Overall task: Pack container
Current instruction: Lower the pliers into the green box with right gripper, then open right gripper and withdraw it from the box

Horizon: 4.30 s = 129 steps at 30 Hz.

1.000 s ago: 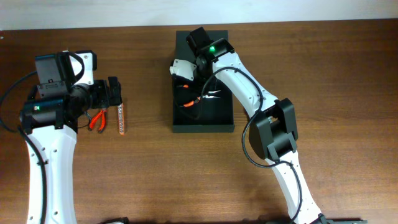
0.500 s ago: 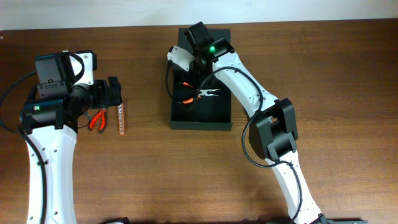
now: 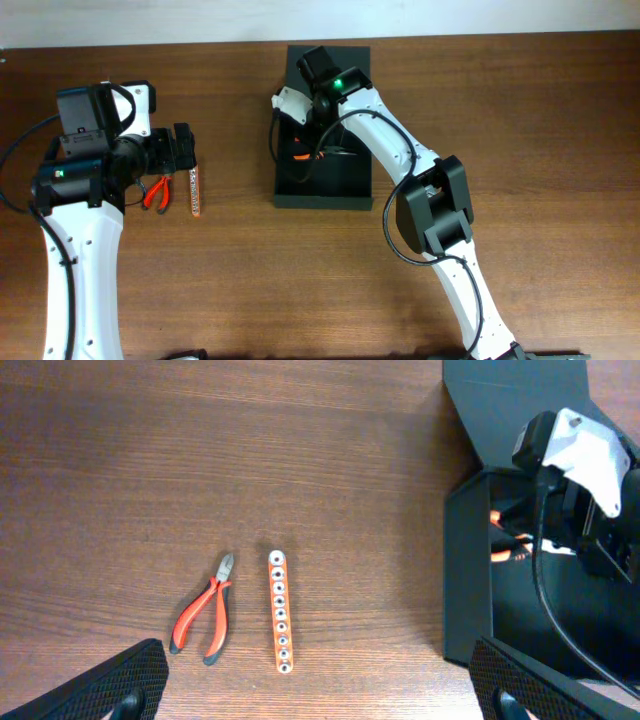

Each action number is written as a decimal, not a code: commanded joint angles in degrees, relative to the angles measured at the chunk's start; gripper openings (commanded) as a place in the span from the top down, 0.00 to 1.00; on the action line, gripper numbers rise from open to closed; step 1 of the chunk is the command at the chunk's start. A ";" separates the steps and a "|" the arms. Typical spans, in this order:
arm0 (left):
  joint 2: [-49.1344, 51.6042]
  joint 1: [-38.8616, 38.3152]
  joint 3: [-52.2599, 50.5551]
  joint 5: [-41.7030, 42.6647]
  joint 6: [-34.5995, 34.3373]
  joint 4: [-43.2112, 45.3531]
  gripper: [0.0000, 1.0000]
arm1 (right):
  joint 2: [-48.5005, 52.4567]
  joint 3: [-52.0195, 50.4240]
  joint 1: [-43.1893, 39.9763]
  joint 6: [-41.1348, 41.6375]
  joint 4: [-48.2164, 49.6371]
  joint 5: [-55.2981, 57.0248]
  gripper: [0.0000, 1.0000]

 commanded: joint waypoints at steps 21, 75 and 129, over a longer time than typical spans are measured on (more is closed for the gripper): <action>0.26 0.28 1.27 -0.44 1.16 0.15 0.01 | -9.53 3.28 1.44 0.55 -16.65 -4.44 0.96; 0.26 0.28 1.27 -0.44 1.16 0.15 0.01 | -7.67 -20.65 -0.37 0.55 9.07 1.25 0.96; 0.24 0.28 1.27 -0.44 1.16 0.15 0.01 | -38.93 -20.68 -16.09 30.29 -4.98 14.03 0.96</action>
